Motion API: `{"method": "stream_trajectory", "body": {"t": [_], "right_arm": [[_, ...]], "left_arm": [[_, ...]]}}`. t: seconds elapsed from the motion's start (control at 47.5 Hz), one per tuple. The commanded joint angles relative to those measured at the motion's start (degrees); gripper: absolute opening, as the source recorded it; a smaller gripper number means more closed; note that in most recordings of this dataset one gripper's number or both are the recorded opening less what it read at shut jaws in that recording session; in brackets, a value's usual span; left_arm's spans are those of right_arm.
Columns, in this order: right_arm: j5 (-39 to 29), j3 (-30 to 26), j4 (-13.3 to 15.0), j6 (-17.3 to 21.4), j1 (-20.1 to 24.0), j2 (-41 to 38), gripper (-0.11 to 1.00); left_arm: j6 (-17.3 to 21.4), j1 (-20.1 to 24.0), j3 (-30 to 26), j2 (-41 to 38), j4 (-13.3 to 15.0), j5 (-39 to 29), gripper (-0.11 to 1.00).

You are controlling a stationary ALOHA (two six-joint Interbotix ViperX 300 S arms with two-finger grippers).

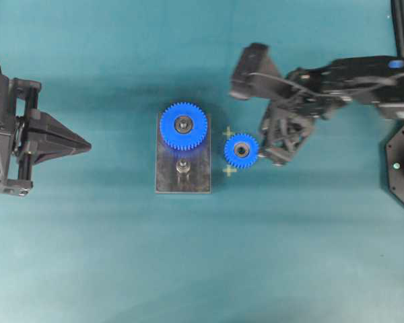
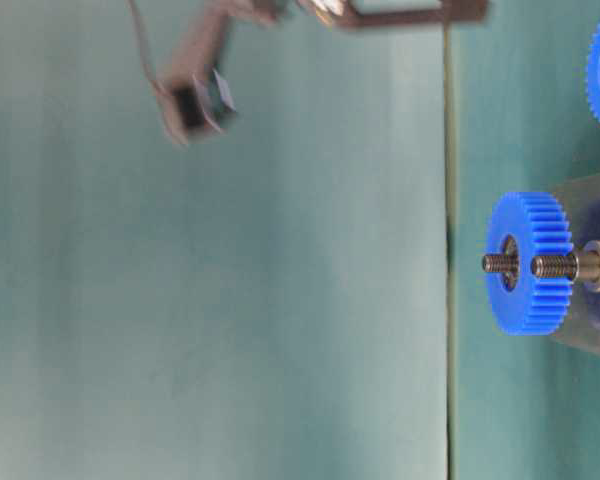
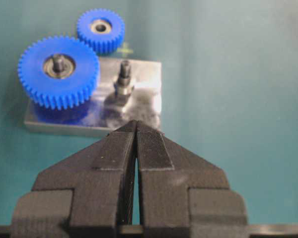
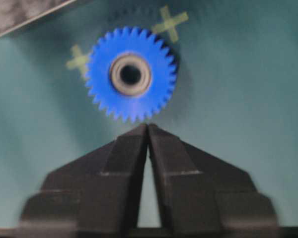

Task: Fit the small gear onto the shaft.
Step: 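Lower the right gripper and grasp the small blue gear by its bore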

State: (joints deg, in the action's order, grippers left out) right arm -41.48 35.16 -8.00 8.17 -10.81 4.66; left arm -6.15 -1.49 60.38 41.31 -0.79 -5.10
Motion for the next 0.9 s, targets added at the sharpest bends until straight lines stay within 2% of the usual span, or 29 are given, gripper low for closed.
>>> {"method": "stream_trajectory", "body": {"t": [0.0, 0.126, 0.21, 0.336, 0.883], "right_arm": [[-0.1, -2.3, 0.0, 0.3, -1.0, -1.7, 0.32], [-0.8, -3.5, 0.6, 0.3, -1.2, -4.9, 0.71], [-0.5, -4.0, 1.4, 0.4, -1.2, -6.4, 0.90], [-0.5, -4.3, 2.0, 0.3, -1.4, -8.6, 0.87], [-0.5, -6.5, 2.1, 0.4, -0.7, -12.8, 0.87]], "left_arm": [[-0.1, -0.2, -1.5, 0.0, -0.2, 0.4, 0.00], [-0.1, -0.3, -1.5, 0.0, -0.2, 0.3, 0.00], [-0.1, -0.4, -1.2, 0.0, -0.2, 0.4, 0.00], [-0.4, -0.4, -1.1, -0.2, -0.2, 0.4, 0.00], [-1.4, -0.6, -0.9, -1.2, -0.2, 0.4, 0.00]]}}
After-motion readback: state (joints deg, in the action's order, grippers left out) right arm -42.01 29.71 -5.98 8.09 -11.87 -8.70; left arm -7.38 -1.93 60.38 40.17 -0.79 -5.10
